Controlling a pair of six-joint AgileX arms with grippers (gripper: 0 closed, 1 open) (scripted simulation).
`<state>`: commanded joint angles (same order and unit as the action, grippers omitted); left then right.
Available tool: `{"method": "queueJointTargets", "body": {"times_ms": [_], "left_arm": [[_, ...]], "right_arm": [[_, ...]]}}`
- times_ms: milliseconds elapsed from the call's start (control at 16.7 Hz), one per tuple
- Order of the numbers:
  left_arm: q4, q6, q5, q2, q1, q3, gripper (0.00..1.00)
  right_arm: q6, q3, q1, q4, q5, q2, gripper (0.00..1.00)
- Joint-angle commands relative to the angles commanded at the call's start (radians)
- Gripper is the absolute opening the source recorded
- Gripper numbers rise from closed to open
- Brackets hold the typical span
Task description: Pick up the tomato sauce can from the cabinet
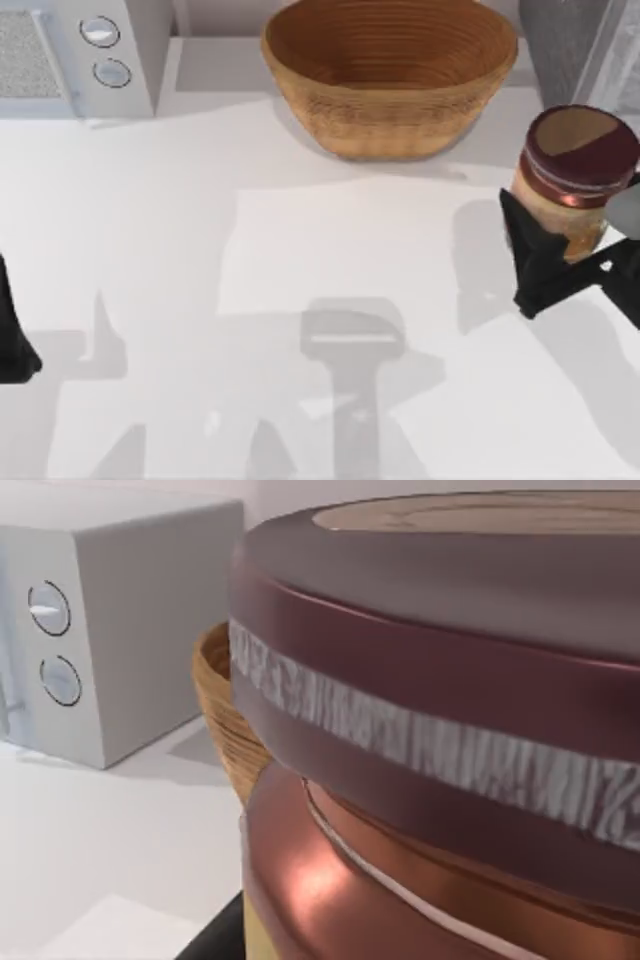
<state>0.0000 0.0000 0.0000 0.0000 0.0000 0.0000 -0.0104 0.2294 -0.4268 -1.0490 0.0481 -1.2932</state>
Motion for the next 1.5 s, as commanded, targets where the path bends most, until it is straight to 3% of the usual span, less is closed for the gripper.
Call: {"method": "queueJointTargets", "body": {"times_ms": [780, 1500], "left_arm": [[0.000, 0.000, 0.000, 0.000, 0.000, 0.000, 1.00], [0.000, 0.000, 0.000, 0.000, 0.000, 0.000, 1.00]], "right_arm": [[-0.002, 0.138, -0.224, -0.587, 0.019, -0.702, 0.00], [-0.003, 0.205, -0.244, -0.607, 0.017, -0.801, 0.00]]}}
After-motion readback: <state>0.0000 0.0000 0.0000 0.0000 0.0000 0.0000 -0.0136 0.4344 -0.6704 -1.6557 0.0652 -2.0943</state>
